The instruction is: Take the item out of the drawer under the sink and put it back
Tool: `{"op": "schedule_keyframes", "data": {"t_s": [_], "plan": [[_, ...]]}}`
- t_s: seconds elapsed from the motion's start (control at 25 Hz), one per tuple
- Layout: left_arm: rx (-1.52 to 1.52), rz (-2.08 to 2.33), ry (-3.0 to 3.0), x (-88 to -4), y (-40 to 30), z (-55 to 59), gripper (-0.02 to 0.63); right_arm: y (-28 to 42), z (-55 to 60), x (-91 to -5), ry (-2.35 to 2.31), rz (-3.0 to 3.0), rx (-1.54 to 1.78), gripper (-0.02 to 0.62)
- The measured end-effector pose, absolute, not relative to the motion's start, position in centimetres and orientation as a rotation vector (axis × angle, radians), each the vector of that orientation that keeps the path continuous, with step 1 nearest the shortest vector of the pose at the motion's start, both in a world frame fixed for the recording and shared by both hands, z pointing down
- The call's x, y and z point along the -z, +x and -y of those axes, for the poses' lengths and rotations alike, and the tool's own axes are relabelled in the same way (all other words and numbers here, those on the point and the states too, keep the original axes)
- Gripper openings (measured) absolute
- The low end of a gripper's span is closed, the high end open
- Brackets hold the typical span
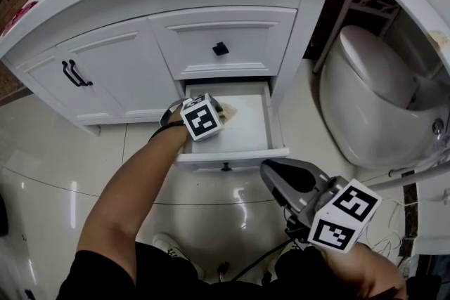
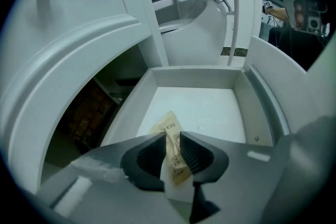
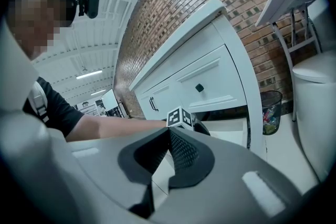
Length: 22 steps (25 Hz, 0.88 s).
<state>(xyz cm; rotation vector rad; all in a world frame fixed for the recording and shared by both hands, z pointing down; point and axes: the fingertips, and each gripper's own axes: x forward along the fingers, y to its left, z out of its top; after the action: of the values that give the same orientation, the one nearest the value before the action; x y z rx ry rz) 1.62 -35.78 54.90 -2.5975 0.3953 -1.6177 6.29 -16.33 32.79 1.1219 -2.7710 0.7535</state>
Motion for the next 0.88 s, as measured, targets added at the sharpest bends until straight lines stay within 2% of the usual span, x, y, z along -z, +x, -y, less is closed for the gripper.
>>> {"op": "schedule_keyframes", "data": {"t_s": [0.4, 0.88], "plan": [[1.752, -0.339, -2.489, -56.2, 1.5, 35.5, 0.047, 6.5, 16.1, -32.4, 1.139, 2.781, -0.762, 0.003], [1.569, -0.485, -2.597, -51.6, 1.5, 36.0, 0.017, 7.1, 16.2, -30.7, 1.173, 2.827, -0.776, 0.003]]}}
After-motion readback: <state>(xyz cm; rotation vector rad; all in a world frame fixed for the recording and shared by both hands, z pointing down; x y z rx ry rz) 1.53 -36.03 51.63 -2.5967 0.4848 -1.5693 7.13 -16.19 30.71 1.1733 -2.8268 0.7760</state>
